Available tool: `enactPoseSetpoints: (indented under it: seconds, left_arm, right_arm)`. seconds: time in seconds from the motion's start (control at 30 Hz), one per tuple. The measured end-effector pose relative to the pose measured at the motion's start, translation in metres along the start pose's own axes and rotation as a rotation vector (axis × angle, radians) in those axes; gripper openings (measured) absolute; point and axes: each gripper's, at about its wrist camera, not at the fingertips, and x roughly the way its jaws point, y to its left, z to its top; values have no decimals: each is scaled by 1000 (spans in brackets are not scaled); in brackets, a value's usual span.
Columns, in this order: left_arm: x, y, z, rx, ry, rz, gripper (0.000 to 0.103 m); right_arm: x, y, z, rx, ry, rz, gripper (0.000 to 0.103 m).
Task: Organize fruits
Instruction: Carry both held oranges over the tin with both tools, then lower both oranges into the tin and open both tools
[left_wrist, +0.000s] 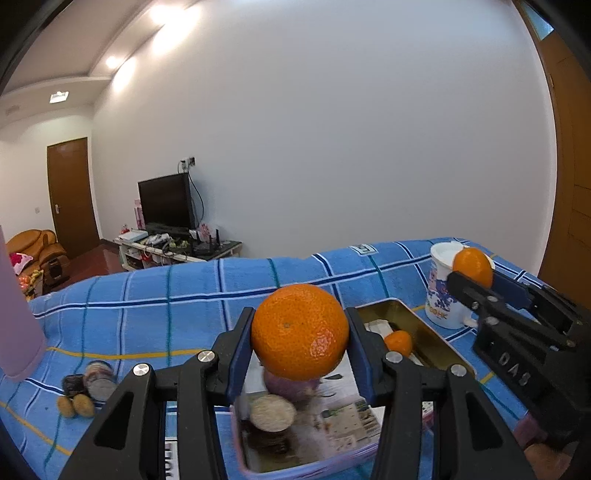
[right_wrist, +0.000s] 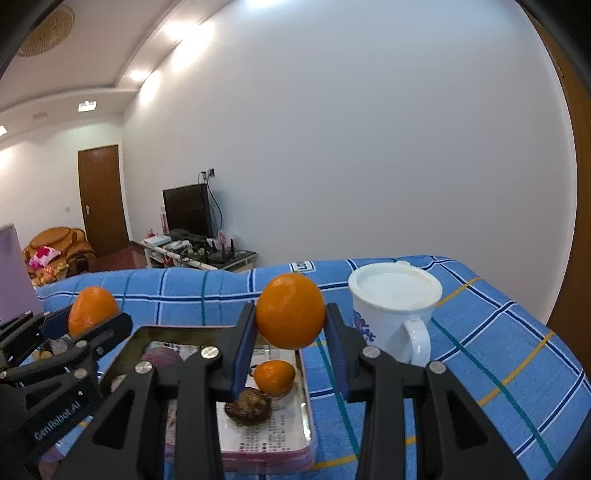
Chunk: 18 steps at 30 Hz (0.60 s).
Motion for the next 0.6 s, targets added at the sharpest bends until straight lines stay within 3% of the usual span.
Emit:
enactPoseSetpoints:
  seconds: [0.37, 0.6]
  left_arm:
    - [27, -2, -8, -14, 94, 17, 49]
    - [37, -5, -15, -12, 133, 28, 49]
  right_arm:
    - [50, 6, -3, -24, 124, 10, 40]
    - [80, 8, -7, -27, 232, 67, 40]
